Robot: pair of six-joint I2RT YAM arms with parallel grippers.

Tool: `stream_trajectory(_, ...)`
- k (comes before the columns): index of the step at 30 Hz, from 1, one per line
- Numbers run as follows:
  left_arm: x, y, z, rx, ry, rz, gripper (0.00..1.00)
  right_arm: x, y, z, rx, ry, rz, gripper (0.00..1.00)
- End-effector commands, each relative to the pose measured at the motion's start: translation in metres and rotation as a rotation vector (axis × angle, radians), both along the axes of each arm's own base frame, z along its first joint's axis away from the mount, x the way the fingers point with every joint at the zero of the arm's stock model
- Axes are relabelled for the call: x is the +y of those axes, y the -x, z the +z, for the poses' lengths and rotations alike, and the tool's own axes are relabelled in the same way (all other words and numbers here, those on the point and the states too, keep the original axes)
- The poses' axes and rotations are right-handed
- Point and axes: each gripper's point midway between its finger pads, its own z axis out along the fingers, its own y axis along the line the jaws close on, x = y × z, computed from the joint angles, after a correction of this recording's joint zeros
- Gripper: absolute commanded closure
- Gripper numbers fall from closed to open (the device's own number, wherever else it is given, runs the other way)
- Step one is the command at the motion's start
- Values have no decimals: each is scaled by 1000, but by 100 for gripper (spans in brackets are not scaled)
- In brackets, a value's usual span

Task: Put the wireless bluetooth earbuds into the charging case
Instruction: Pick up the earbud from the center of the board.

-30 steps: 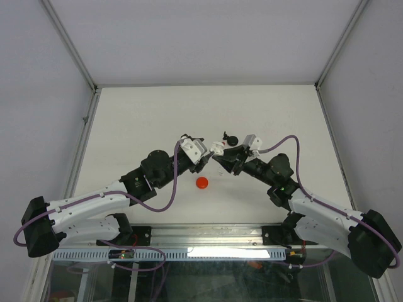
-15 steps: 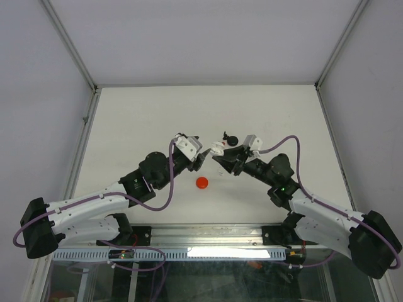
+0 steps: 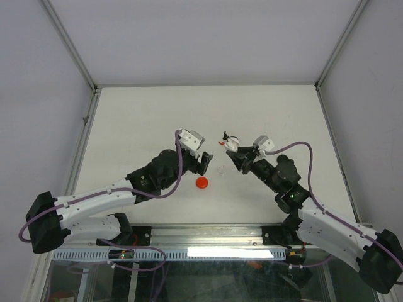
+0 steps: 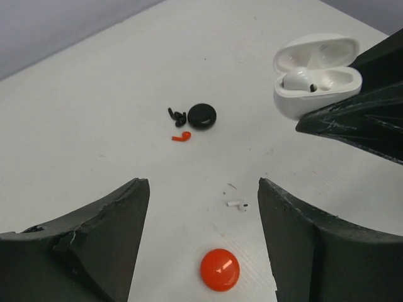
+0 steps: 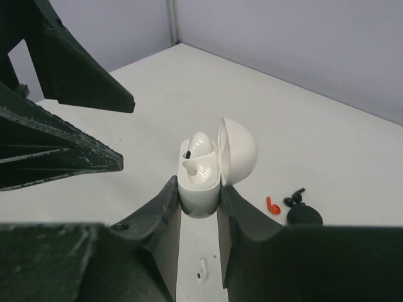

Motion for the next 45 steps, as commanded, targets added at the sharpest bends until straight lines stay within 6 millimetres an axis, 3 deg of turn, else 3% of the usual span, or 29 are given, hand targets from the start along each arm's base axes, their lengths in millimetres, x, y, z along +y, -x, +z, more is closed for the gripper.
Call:
stream_trajectory(1,-12,-3,-9,132,51,43,28,-30,-10,-11,17,19,-157,100)
stream_trajectory(12,-57,-7,-87,409,-22,69,26,-77,-12,-47,113,-11,-382,100)
stream_trajectory(16,-68,-12,-123,482,-68,114,25,-85,-13,-52,117,-26,-425,100)
stream_trajectory(21,-76,-17,-152,510,-149,151,22,-90,-15,-54,116,-30,-452,100)
stream_trajectory(33,-66,-27,-198,520,-305,245,24,-91,-16,-56,116,-34,-457,100)
stream_trajectory(45,-22,-33,-205,495,-377,377,35,-84,-16,-54,112,-37,-425,100)
